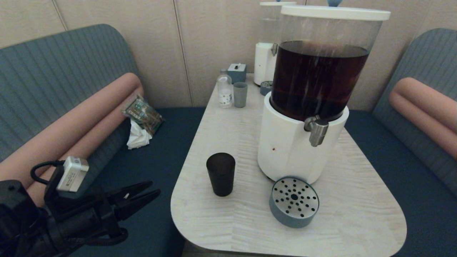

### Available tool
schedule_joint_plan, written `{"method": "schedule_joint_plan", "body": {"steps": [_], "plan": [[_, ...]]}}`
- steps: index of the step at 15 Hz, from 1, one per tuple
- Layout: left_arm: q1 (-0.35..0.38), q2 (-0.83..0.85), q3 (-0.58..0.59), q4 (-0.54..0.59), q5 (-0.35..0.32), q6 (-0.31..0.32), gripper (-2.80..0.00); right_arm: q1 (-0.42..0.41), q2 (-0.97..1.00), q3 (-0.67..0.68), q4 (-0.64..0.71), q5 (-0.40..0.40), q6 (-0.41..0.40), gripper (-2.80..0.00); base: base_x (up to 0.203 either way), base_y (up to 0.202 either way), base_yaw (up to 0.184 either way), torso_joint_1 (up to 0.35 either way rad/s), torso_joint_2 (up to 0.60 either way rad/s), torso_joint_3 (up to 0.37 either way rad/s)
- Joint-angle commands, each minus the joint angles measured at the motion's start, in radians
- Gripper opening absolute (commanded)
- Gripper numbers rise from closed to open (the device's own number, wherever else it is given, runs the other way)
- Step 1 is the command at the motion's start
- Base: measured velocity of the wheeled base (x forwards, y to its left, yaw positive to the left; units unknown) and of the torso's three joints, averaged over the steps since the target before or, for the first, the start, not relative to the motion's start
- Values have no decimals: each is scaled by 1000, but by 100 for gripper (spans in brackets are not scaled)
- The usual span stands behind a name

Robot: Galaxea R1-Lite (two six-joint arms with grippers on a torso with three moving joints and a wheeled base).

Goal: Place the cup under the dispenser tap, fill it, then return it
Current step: Pick up the cup

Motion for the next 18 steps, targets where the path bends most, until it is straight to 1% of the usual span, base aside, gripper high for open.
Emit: {"method": "schedule_joint_plan", "body": {"steps": [1, 3, 6, 8, 9, 10, 12, 14, 16, 18], "plan": [[0, 36, -13, -8, -6, -1, 0, 0, 1, 0, 1, 0, 0, -280, 0, 0, 0, 0, 0, 0], [0, 66, -40, -8, -7, 0, 0, 0, 1, 0, 1, 0, 1, -280, 0, 0, 0, 0, 0, 0], [0, 171, -113, -8, -6, 11, 0, 0, 1, 0, 1, 0, 0, -280, 0, 0, 0, 0, 0, 0], [0, 254, -185, -8, -7, 41, 0, 1, 1, 0, 1, 0, 1, -280, 0, 0, 0, 0, 0, 0], [0, 286, -201, -8, -17, 67, 0, 1, 1, 0, 1, 0, 0, -280, 0, 0, 0, 0, 0, 0], [-1, 309, -213, -8, -56, 89, 0, 0, 1, 0, 1, 0, 0, -280, 0, 0, 0, 0, 0, 0], [-2, 354, -260, -8, -148, 95, 0, 0, 1, 0, 1, 0, 0, -280, 0, 0, 0, 0, 0, 0], [-9, 408, -325, -8, -210, 125, 0, 0, 1, 0, 1, 0, 0, -280, 0, 0, 0, 0, 0, 0], [-26, 451, -387, -8, -220, 149, 0, 0, 1, 0, 1, 0, 0, -280, 0, 0, 0, 0, 0, 0], [-60, 487, -434, -8, -219, 157, 0, 0, 1, 0, 1, 0, 0, -280, 0, 0, 0, 0, 0, 0]]}}
